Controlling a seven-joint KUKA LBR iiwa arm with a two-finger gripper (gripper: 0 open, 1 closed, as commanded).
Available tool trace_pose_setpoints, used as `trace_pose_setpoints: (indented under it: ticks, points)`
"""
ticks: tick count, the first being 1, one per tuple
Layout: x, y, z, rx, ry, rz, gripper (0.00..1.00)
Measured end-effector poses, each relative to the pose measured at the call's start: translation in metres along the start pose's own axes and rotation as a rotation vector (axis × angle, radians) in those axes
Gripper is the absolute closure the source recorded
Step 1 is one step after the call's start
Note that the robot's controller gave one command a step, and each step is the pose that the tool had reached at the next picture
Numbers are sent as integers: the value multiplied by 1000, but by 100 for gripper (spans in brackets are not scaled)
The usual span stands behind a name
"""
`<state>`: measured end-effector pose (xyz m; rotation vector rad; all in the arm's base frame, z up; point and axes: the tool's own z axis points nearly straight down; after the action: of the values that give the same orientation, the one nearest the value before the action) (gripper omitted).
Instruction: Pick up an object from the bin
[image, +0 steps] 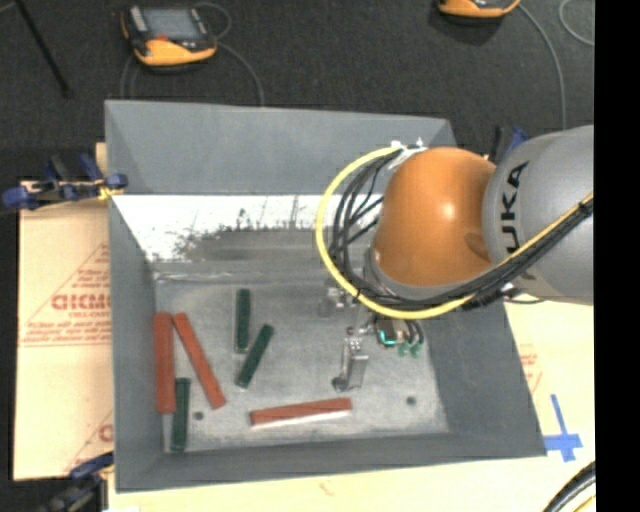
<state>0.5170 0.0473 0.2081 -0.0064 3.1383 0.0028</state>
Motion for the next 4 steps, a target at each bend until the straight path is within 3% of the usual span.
trace_pose_setpoints:
  ticks: [1,2,3,4]
  points:
    - [5,-7,45,1,-8,-13,0]
    - [24,-14,86,1,2,82,0]
    - [3,-8,135,1,-2,7,100]
    - [3,-8,137,0,-1,9,0]
